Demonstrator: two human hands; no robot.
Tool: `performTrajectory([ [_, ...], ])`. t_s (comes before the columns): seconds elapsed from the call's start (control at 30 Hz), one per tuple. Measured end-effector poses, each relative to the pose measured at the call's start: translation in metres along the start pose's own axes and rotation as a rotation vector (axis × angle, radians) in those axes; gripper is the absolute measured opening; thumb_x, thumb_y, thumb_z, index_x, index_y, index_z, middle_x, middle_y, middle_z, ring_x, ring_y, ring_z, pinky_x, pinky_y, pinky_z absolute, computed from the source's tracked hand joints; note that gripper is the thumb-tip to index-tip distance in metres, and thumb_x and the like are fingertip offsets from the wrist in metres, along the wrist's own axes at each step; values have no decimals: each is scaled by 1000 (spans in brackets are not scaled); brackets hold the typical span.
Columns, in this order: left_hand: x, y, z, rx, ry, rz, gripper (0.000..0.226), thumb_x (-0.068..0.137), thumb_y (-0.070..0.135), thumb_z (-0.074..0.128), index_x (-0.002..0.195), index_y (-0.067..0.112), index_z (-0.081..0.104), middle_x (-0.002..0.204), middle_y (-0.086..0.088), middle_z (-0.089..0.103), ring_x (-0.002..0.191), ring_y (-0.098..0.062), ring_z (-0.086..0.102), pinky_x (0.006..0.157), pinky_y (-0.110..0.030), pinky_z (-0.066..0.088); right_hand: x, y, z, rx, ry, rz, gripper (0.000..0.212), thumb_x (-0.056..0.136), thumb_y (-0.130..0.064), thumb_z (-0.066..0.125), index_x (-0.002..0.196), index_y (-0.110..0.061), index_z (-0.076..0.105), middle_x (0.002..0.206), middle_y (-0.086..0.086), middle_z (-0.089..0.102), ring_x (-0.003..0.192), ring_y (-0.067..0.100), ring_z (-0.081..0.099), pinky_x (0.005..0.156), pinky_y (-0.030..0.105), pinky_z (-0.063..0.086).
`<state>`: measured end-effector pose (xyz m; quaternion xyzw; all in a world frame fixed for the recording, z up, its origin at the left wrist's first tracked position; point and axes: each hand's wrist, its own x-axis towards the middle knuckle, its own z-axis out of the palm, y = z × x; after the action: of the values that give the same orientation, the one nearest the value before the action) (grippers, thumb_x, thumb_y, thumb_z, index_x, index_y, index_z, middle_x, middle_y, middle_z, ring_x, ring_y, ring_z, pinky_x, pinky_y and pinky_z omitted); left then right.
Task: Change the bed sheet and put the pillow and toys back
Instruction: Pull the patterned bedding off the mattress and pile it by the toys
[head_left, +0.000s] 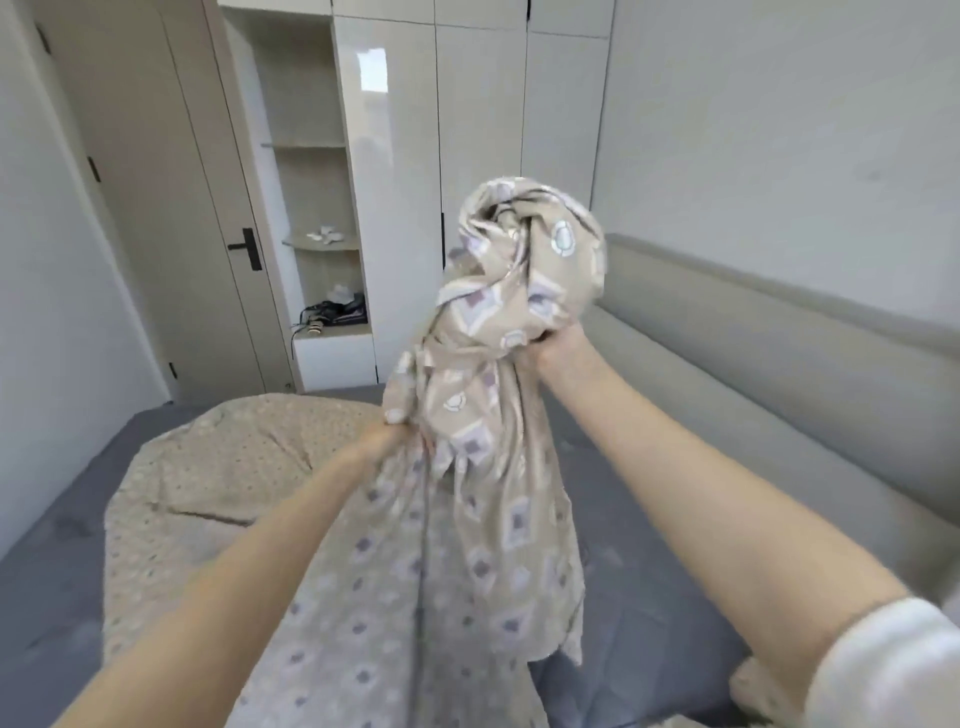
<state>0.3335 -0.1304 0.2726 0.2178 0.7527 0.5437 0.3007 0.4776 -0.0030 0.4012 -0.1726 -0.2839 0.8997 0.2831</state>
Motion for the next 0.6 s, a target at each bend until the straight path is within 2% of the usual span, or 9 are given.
performTrajectory([
  [0.07, -8, 29, -3, -255, -56, -92, 16, 97, 10, 48, 90, 2, 61, 68, -10, 70, 57, -20, 68, 45, -27, 55, 12, -6, -17, 88, 65, -5, 39, 97, -33, 43, 125, -10, 59, 133, 12, 56, 122, 31, 53, 95, 45, 43],
  [0.13, -9, 67, -5, -380, -74, -16, 26, 97, 9, 45, 75, 4, 58, 54, -6, 67, 45, -14, 64, 39, -22, 51, 27, -1, -36, 80, 190, -13, 34, 98, -29, 44, 121, -10, 61, 127, 11, 59, 102, 30, 61, 88, 43, 48],
  [0.23, -20, 122, 8, -367, -136, 84, 15, 94, 6, 46, 86, 7, 59, 67, -8, 67, 56, -18, 65, 54, -27, 56, 44, 17, -60, -114, 375, -64, 34, 101, -25, 42, 125, -9, 59, 120, 10, 62, 98, 28, 64, 81, 39, 54],
  [0.3, -26, 148, 18, -380, -170, 124, 15, 92, 2, 44, 86, 6, 58, 64, -9, 66, 53, -19, 65, 52, -26, 55, 45, 21, -73, -364, 410, -89, 18, 99, -17, 44, 109, -12, 58, 100, 9, 61, 71, 19, 66, 57, 30, 54],
  [0.33, -29, 156, 21, -386, -167, 132, 18, 92, 1, 43, 81, 6, 56, 56, -7, 65, 47, -16, 64, 46, -23, 53, 41, 21, -78, -527, 361, -58, 14, 95, -11, 49, 108, -15, 54, 92, 8, 58, 58, 13, 61, 45, 25, 49],
  [0.4, -30, 168, 28, -375, -167, 148, 22, 92, 0, 43, 75, 7, 53, 46, -4, 62, 38, -14, 61, 39, -21, 50, 31, 21, -89, -769, 148, -1, 51, 85, 7, 54, 122, -22, 35, 95, 5, 59, 63, 12, 63, 43, 25, 48],
  [0.47, -33, 173, 38, -341, -210, 156, 22, 92, -1, 43, 74, 6, 54, 46, -4, 62, 39, -14, 61, 38, -22, 50, 18, 21, -93, -827, -130, 69, 61, 83, 13, 55, 123, -25, 31, 108, 2, 64, 90, 16, 66, 67, 37, 57],
  [0.53, -32, 171, 50, -296, -268, 152, 18, 91, -1, 45, 78, 5, 56, 50, -5, 64, 43, -14, 63, 42, -23, 52, 7, 22, -91, -909, -377, 168, 36, 84, 3, 64, 115, -14, 57, 119, 5, 67, 113, 21, 61, 97, 44, 48],
  [0.6, -32, 168, 61, -270, -356, 142, 15, 90, 0, 48, 81, 4, 59, 59, -6, 67, 52, -16, 65, 52, -23, 56, 2, 25, -90, -870, -497, 203, 39, 82, -5, 72, 120, -6, 62, 122, 10, 66, 118, 24, 59, 100, 41, 47],
])
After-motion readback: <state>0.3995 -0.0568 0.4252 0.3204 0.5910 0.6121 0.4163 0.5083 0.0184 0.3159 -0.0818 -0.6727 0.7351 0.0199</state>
